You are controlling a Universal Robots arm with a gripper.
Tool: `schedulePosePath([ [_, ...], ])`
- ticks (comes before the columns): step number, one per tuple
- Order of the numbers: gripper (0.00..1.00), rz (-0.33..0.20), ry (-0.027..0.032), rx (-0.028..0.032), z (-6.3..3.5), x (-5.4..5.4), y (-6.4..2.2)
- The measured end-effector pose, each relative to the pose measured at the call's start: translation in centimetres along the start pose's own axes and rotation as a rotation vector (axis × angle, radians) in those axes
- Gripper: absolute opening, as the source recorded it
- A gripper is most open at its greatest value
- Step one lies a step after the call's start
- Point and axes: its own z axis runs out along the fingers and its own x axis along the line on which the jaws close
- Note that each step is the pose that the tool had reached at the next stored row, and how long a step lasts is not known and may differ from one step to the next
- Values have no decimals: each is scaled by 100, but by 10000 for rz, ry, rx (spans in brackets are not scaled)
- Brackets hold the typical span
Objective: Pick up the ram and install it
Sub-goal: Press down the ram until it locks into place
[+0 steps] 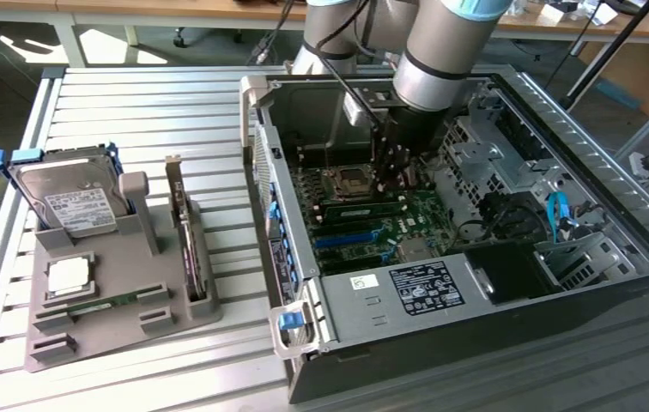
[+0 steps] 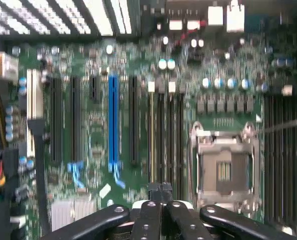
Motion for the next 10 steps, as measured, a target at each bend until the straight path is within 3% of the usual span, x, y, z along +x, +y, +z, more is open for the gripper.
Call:
schedulePosePath([
  [1,11,-1,1,2,11,1,79],
  [3,11,0,2,0,113,63,80],
  [6,11,0,5,-1,191,64,78],
  [7,11,0,3,0,192,64,78],
  [8,11,-1,-6,5,120,62,81],
  [9,11,1,26,1,113,52,87],
  [10,11,0,33,-1,174,53,85],
])
